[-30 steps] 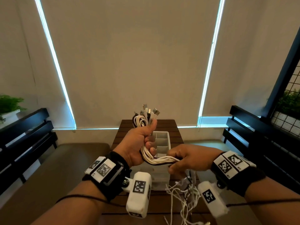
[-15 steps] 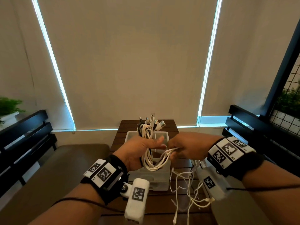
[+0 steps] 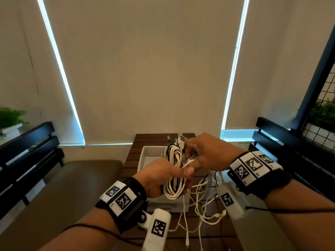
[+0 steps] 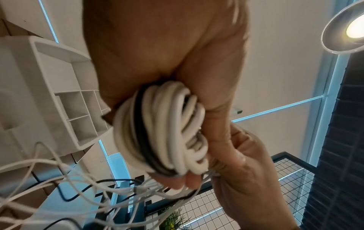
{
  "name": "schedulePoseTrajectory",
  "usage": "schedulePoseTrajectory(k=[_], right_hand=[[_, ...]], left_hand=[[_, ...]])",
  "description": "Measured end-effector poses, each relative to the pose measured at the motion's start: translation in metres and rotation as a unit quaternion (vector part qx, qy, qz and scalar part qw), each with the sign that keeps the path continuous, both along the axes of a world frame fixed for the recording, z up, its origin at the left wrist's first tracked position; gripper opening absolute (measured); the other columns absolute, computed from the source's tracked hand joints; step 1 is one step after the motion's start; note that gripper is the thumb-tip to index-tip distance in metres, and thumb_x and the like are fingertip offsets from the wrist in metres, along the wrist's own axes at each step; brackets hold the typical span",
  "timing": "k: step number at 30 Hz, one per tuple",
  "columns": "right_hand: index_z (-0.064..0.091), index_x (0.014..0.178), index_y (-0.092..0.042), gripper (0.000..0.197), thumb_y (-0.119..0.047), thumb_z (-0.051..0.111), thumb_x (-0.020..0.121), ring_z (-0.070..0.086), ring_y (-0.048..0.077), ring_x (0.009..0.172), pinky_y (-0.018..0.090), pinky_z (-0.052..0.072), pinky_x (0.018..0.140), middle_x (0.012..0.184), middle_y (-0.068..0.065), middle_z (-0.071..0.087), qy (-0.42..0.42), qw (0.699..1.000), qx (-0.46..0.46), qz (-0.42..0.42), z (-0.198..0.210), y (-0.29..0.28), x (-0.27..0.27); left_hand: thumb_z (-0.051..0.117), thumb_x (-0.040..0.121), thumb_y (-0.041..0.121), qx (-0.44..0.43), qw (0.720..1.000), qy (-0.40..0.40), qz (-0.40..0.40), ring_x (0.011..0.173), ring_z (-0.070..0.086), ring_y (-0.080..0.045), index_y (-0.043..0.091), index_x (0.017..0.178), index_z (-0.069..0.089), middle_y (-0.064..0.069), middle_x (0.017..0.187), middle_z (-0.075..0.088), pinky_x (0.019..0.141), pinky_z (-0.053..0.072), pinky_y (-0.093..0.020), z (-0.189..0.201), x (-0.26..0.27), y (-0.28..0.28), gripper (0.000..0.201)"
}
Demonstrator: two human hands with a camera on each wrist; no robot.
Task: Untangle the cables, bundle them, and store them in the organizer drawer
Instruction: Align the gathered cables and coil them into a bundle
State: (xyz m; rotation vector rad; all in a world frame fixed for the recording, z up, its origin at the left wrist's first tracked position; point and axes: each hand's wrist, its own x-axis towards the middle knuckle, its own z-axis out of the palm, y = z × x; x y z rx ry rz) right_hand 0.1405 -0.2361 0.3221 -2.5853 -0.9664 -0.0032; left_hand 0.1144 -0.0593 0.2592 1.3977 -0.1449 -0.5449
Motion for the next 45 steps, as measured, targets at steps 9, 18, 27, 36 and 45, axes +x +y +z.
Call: schedulePoseTrajectory(k=[9,18,27,36,45], right_hand=[[0.043,0.075,-0.026,0.043,-0.02,0.085,0.068,0.054,0.008,0.064,0.023,0.045,0.059,0.074,-0.006,0.056,0.009,1.0,-0.023,-0.005,0.001,0.001,0.001],[0.05,0.078,-0.028,0.036,-0.032,0.084,0.064,0.052,0.008,0.079,0.026,0.046,0.068,0.087,-0.01,0.053,-0.119,0.981,0.146,-0.055,-0.037,-0.005,0.015],[0.065,0.106,-0.019,0.049,-0.038,0.085,0.066,0.068,0.029,0.089,0.049,0.054,0.085,0.103,0.014,0.071,0.432,0.852,0.288,-0.069,-0.081,0.02,-0.012],[0.064,0.074,-0.007,0.018,0.01,0.065,0.069,0.057,0.017,0.046,0.02,0.041,0.04,0.055,0.005,0.063,0.34,0.876,0.314,-0.137,-0.079,0.044,-0.022],[0.056,0.062,-0.004,0.018,0.008,0.06,0.075,0.038,0.014,0.031,0.022,0.03,0.041,0.041,0.002,0.046,0.341,0.849,0.374,-0.154,-0.089,0.049,-0.025]], left_hand=[[0.078,0.073,-0.001,0.047,0.998,-0.036,-0.037,0.064,0.064,-0.022,0.003,0.086,0.068,-0.014,0.076,0.066,0.061,0.054,-0.034,-0.006,0.001,-0.001,0.017],[0.073,0.082,0.015,-0.011,0.995,-0.015,0.096,0.049,0.052,-0.017,0.007,0.078,0.067,-0.009,0.06,0.055,0.051,0.047,-0.028,-0.026,0.002,-0.01,0.011],[0.07,0.081,0.037,-0.054,0.982,-0.03,0.176,0.094,0.07,-0.03,0.006,0.107,0.071,-0.016,0.101,0.073,0.076,0.056,-0.038,-0.023,0.016,-0.017,0.041],[0.072,0.076,0.037,-0.057,0.985,-0.051,0.154,0.106,0.067,-0.03,0.017,0.118,0.067,-0.012,0.109,0.073,0.092,0.053,-0.05,-0.028,0.016,-0.019,0.047],[0.072,0.079,0.031,-0.025,0.993,-0.054,0.099,0.102,0.068,-0.026,0.014,0.112,0.068,-0.009,0.105,0.074,0.076,0.054,-0.037,-0.021,0.012,-0.014,0.038]])
